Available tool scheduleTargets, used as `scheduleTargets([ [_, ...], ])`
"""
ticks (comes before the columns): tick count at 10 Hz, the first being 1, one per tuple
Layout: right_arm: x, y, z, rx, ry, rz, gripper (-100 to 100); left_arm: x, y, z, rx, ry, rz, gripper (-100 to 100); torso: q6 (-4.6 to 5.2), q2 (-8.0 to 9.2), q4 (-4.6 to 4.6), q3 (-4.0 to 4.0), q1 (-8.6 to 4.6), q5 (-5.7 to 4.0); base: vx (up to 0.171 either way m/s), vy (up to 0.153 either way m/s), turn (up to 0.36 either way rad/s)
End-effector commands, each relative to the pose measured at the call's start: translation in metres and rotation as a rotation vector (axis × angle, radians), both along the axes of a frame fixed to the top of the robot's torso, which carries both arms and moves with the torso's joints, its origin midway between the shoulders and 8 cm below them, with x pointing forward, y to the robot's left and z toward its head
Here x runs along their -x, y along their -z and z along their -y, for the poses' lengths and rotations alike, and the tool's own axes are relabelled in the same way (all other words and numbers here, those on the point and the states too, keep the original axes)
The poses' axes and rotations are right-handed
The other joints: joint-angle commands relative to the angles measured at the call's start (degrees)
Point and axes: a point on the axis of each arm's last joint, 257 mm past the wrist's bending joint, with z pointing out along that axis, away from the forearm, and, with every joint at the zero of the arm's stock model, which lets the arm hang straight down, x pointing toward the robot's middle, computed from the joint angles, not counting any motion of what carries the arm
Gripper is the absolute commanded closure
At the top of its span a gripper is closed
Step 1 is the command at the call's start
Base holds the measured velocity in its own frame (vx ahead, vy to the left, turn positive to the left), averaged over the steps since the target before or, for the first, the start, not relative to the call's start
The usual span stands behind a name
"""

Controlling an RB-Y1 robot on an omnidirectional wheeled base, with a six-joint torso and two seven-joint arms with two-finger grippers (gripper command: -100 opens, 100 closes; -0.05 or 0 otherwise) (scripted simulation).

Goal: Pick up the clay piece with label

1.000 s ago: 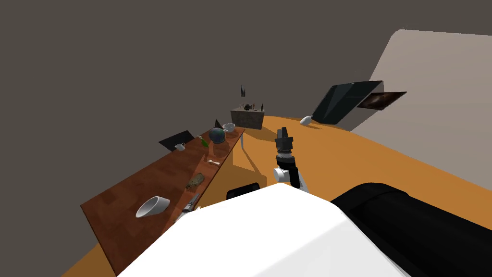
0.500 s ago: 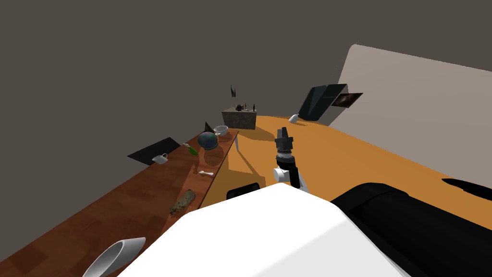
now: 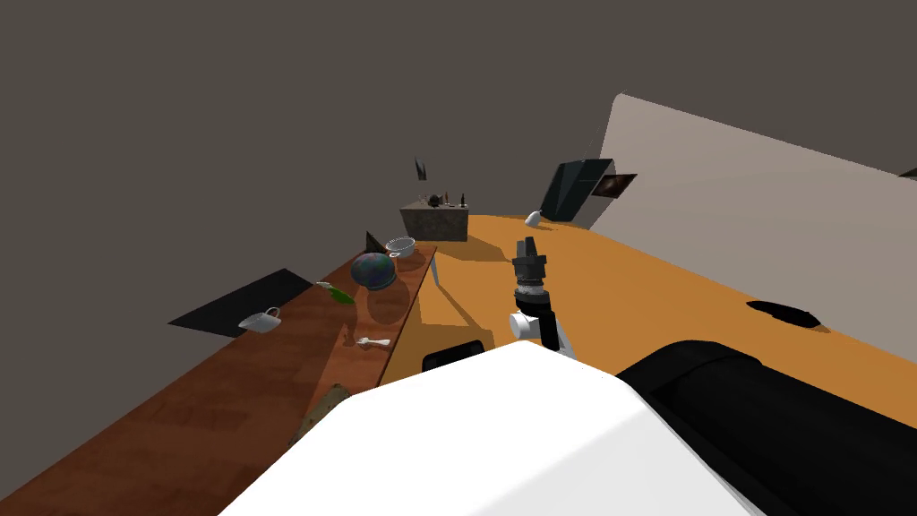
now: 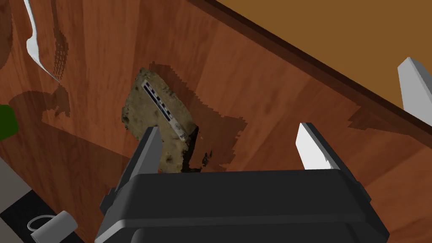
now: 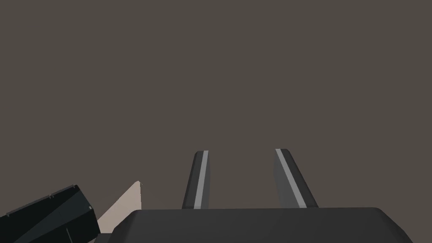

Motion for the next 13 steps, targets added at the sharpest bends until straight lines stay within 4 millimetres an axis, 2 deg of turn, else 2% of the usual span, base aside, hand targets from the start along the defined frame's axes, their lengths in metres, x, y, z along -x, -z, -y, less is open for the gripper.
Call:
scheduleTargets([
  [1, 0.0, 0.0, 0.0, 0.0, 0.0, 0.0, 0, 0.022, -0.001, -0.02, -0.009, -0.055, -0.056, -100, 0.0, 0.0, 0.0, 0.0, 0.0, 0.0, 0.143, 0.044, -0.247],
  [4, 0.0, 0.0, 0.0, 0.0, 0.0, 0.0, 0, 0.061, -0.002, -0.053, -0.035, -0.145, -0.146, -100, -0.03, 0.03, 0.0, 0.01, -0.03, 0.0, 0.107, 0.05, -0.171],
  [5, 0.0, 0.0, 0.0, 0.0, 0.0, 0.0, 0, 0.065, -0.002, -0.057, -0.039, -0.156, -0.157, -100, 0.0, -0.01, 0.0, -0.01, 0.02, 0.0, 0.105, 0.061, -0.163],
  [6, 0.0, 0.0, 0.0, 0.0, 0.0, 0.0, 0, 0.062, -0.002, -0.052, -0.035, -0.144, -0.146, -100, -0.03, 0.0, 0.0, -0.01, 0.01, 0.01, 0.042, 0.027, -0.024],
  [7, 0.0, 0.0, 0.0, 0.0, 0.0, 0.0, 0, 0.062, -0.002, -0.053, -0.036, -0.147, -0.148, 0, -0.06, 0.18, 0.03, 0.09, -0.12, -0.01, 0.009, 0.006, 0.002],
  [8, 0.0, 0.0, 0.0, 0.0, 0.0, 0.0, 0, 0.058, 0.008, -0.052, -0.034, -0.175, -0.146, -100, -0.06, 0.32, 0.07, 0.18, -0.21, -0.04, -0.042, 0.015, -0.228],
  [10, 0.0, 0.0, 0.0, 0.0, 0.0, 0.0, 0, 0.053, 0.02, -0.05, -0.028, -0.211, -0.146, -100, -0.04, 0.7, 0.15, 0.4, -0.17, -0.03, -0.104, 0.017, -0.208],
  [11, 0.0, 0.0, 0.0, 0.0, 0.0, 0.0, 0, 0.055, 0.015, -0.051, -0.03, -0.197, -0.143, -100, -0.04, 0.79, 0.18, 0.45, -0.19, -0.03, -0.046, 0.006, -0.039],
  [12, 0.0, 0.0, 0.0, 0.0, 0.0, 0.0, 0, 0.055, 0.016, -0.051, -0.03, -0.2, -0.145, 100, -0.09, 0.65, 0.15, 0.38, -0.22, -0.04, -0.008, 0.002, 0.008],
  [13, 0.0, 0.0, 0.0, 0.0, 0.0, 0.0, 0, 0.055, 0.016, -0.051, -0.03, -0.2, -0.145, 100, -0.08, 0.52, 0.12, 0.3, -0.24, -0.05, -0.007, -0.001, 0.007],
])
